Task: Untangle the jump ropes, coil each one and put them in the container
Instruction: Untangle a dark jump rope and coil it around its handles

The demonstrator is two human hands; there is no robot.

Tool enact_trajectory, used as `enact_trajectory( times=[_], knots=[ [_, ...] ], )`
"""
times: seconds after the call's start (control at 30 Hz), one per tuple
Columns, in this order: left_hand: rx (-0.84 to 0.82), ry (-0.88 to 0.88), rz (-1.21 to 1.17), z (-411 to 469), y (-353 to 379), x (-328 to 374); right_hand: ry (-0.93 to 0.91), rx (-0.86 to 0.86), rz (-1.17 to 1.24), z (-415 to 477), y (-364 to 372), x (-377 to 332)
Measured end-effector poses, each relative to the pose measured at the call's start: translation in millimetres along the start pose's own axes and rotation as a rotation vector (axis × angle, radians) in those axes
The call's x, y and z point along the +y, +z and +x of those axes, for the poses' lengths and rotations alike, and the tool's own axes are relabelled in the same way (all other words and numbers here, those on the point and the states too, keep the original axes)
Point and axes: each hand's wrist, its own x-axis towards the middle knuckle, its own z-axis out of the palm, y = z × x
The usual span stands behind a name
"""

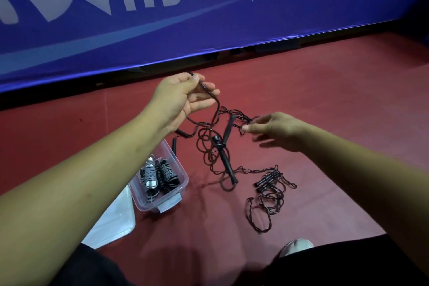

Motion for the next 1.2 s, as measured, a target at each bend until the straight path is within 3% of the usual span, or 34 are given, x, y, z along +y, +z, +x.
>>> enact_trajectory(
  times=[0.07, 0.17, 0.37, 0.47, 0.53, 0.7, 0.87, 1.03, 1.2],
  knots=[
    [-0.051, -0.019, 0.007, -4, 6, 1, -0.121, 0.031, -0.102, -1, 2, -3],
    [-0.118, -0.029, 0.008, -10, 17, -2, -0.253, -0.102, -0.106, -3, 21, -6],
    [-0.145, 0.011, -0.033, -8, 20, 6, -0.309, -0.197, 0.069, -13, 44, -17],
    [-0.088, -0.014, -0.029, -4, 15, 3, -0.317, -0.131, 0.163, -17, 43, -24],
    [-0.131, -0.098, 0.16, -6, 13, -7, -0.328, -0.032, 0.238, -20, 41, -32],
    [-0.513, -0.242, 0.699, -22, 14, -47, -0.339, 0.18, 0.369, -23, 27, -43],
    [-0.542, -0.082, 1.065, -19, 11, -52, -0.322, 0.336, 0.45, -22, -1, -42],
    [-0.745, 0.027, 1.527, -25, 1, -67, -0.28, 0.447, 0.46, -15, -13, -32],
    [-0.852, -0.221, 1.702, -33, 4, -70, -0.303, 0.521, 0.489, -8, -20, -30]
  ],
)
